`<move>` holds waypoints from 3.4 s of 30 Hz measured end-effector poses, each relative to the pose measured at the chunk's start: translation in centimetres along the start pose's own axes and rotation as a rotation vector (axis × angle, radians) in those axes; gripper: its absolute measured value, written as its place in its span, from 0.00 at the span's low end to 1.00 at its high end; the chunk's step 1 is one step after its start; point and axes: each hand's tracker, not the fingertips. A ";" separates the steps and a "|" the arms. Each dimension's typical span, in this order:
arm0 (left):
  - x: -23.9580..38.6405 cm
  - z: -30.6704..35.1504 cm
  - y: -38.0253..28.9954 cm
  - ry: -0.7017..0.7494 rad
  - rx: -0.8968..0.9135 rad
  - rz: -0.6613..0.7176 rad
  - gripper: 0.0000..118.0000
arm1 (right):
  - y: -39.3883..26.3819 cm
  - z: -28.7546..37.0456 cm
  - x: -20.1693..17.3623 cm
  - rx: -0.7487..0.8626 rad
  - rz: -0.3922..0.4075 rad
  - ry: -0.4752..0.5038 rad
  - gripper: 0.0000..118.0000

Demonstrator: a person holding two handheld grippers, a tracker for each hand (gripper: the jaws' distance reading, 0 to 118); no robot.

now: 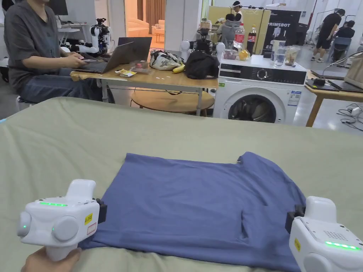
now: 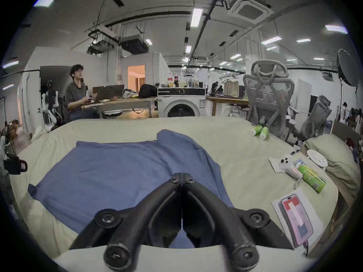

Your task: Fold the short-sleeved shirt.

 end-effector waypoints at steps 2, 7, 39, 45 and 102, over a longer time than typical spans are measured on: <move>-0.9 -0.4 -0.2 0.007 -0.066 0.024 0.00 | -0.4 -0.3 -0.2 -0.019 0.026 0.002 0.00; -3.4 -1.6 -0.2 0.006 -0.209 0.112 0.39 | -1.2 -0.7 -0.1 -0.056 0.029 0.005 0.00; -4.0 -3.7 -2.8 0.008 -0.242 0.062 0.00 | -4.3 -4.6 8.3 -0.482 0.031 -0.048 0.48; -3.8 -3.8 -3.3 0.012 -0.242 0.065 0.00 | -5.9 -4.9 8.1 -0.498 0.041 0.020 0.36; -2.9 -12.8 13.7 -0.040 0.025 0.083 0.44 | 7.8 -19.5 2.1 -0.235 0.064 0.021 0.38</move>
